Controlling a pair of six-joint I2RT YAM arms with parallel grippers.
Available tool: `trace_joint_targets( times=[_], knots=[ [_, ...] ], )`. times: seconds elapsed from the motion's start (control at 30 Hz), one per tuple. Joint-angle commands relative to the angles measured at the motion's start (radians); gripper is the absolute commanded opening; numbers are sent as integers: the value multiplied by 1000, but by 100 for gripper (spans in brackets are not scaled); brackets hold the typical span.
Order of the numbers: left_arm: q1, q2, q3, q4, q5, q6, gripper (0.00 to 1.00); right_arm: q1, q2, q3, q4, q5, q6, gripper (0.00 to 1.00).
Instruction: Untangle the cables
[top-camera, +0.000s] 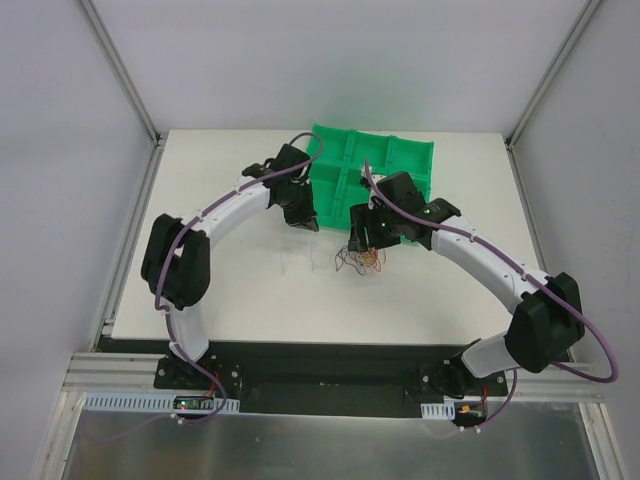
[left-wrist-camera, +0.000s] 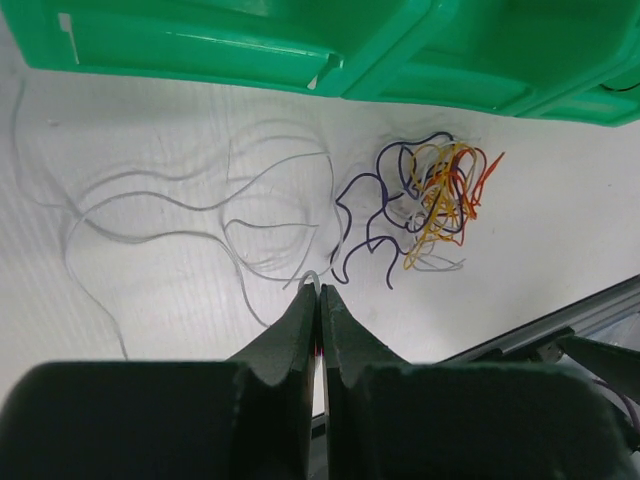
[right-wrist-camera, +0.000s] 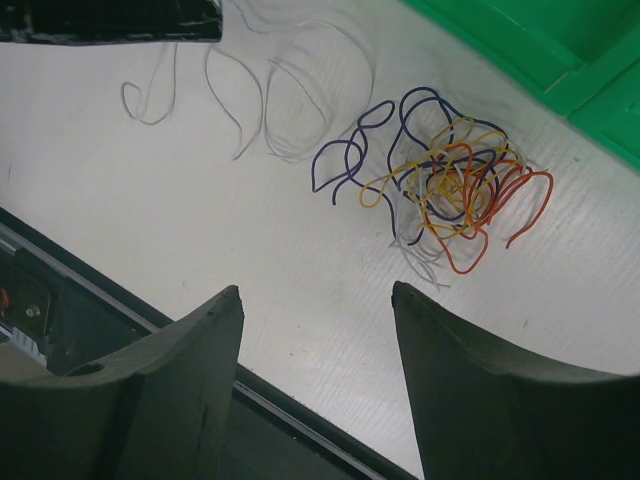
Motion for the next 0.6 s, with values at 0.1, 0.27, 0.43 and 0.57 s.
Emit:
trace_joint_targets(
  times=[0.1,0.27,0.43,0.57],
  knots=[
    [32,81,106,-62,66,53,16,3,-29,21,-34,-20,-18,64],
    [50,26,78,-75,111,54,53,3,12,66,-43,-26,-15,64],
    [55,-123,-9,-75,114,97,75,16,81,136,-40,-31,-9,66],
    [84,-237,-95,-76,132,145,99,46,148,207,-26,-33,13,73]
  ],
)
